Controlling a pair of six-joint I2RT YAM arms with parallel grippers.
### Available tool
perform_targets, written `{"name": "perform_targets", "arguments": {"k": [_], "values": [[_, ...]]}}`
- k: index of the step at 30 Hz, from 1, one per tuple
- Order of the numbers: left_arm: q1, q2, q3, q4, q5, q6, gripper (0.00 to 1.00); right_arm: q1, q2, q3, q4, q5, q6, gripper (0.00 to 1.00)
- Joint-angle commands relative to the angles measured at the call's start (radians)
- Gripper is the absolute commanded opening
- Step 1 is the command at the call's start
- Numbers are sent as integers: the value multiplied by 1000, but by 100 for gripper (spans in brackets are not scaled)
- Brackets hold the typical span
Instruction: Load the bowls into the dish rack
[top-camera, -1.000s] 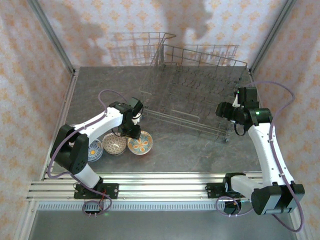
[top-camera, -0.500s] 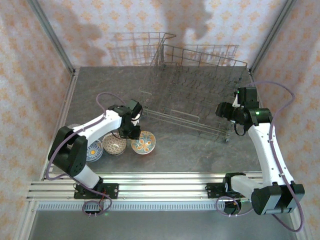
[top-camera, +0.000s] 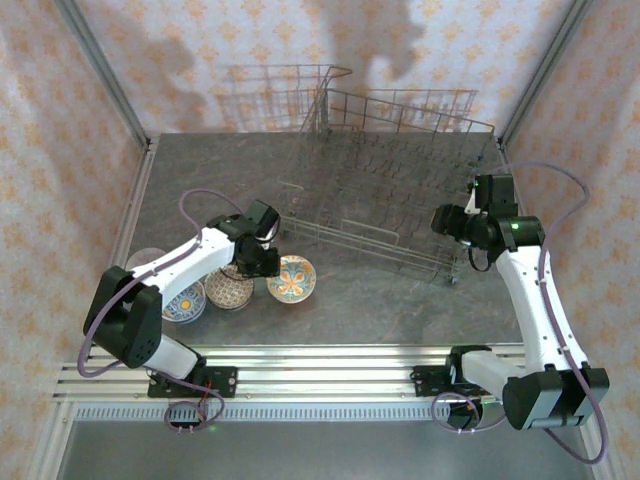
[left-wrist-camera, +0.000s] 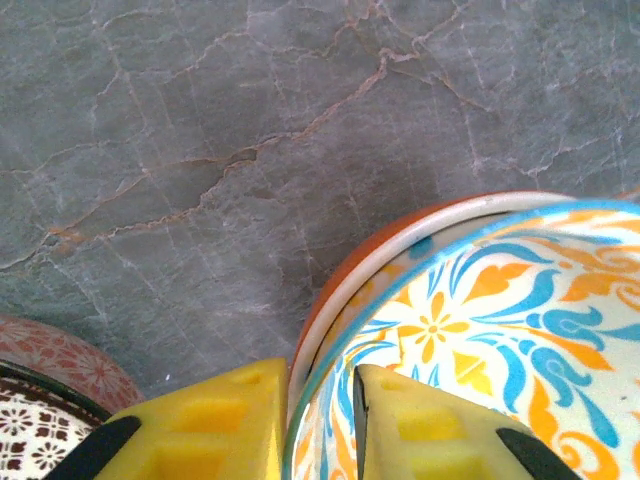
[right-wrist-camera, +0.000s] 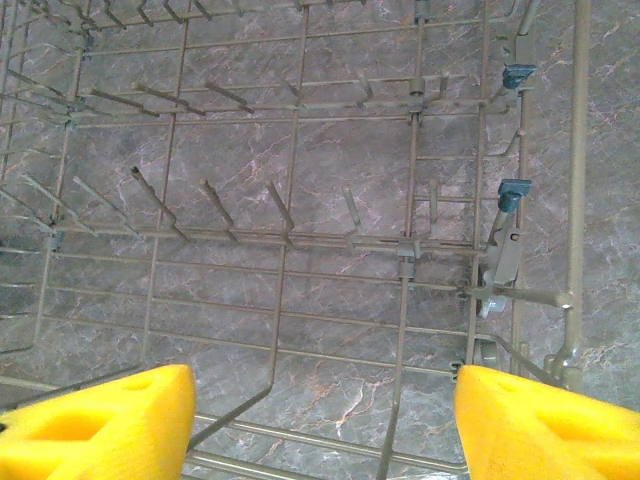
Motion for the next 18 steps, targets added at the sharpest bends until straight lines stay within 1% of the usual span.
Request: {"name": "perform_targets", "arguments": {"k": [1, 3, 7, 16, 18], "values": [[-19, 6, 8, -49, -51, -6, 28, 5, -11, 1, -4, 1, -14, 69], [-23, 15, 15, -54, -54, -5, 31, 5, -11, 0, -4, 0, -13, 69], [-27, 15, 30, -64, -58, -9, 33, 5, -16, -1, -7, 0, -12, 69], [-31, 37, 29, -77, -51, 1, 32, 5, -20, -8, -3, -2, -10, 69], [-31, 41, 31, -74, -50, 4, 30, 5, -22, -8, -2, -2, -8, 69]]}}
